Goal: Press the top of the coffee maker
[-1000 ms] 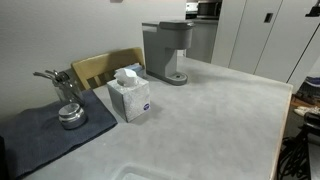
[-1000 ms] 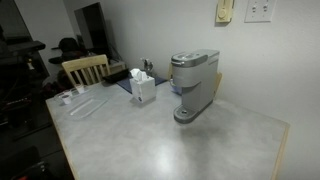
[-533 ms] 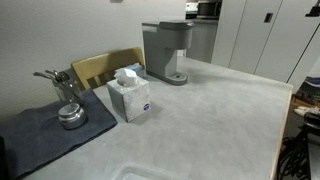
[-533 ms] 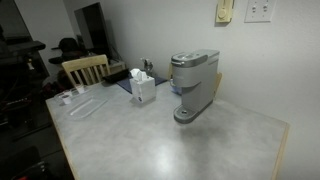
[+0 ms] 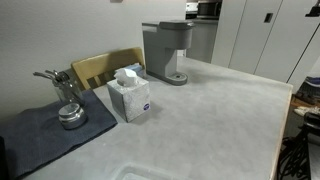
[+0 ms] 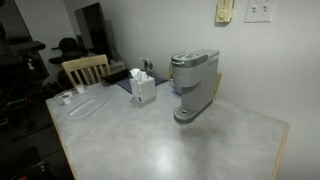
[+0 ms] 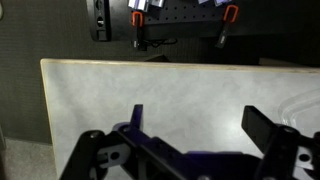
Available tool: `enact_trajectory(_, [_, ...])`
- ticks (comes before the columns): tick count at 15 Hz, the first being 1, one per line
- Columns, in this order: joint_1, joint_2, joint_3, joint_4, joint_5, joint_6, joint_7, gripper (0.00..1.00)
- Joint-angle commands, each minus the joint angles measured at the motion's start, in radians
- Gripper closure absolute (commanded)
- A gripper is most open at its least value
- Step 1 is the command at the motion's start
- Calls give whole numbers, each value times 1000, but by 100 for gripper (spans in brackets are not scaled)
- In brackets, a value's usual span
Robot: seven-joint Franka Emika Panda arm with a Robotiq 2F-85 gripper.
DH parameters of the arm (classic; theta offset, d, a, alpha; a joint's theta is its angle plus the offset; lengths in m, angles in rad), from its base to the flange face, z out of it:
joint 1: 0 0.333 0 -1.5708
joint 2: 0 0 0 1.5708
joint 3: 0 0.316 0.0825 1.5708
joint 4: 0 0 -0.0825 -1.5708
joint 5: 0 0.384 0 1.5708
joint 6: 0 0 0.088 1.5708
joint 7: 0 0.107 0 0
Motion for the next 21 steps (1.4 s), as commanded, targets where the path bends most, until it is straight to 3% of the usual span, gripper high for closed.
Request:
enact_trajectory(1, [-4,67,-1,17,-20,20,25,0])
enact_trajectory(13, [-20,221,-12,80,-140,114,67,0])
enact_trajectory(21, [-65,322,-62,173,-135,97,146,0])
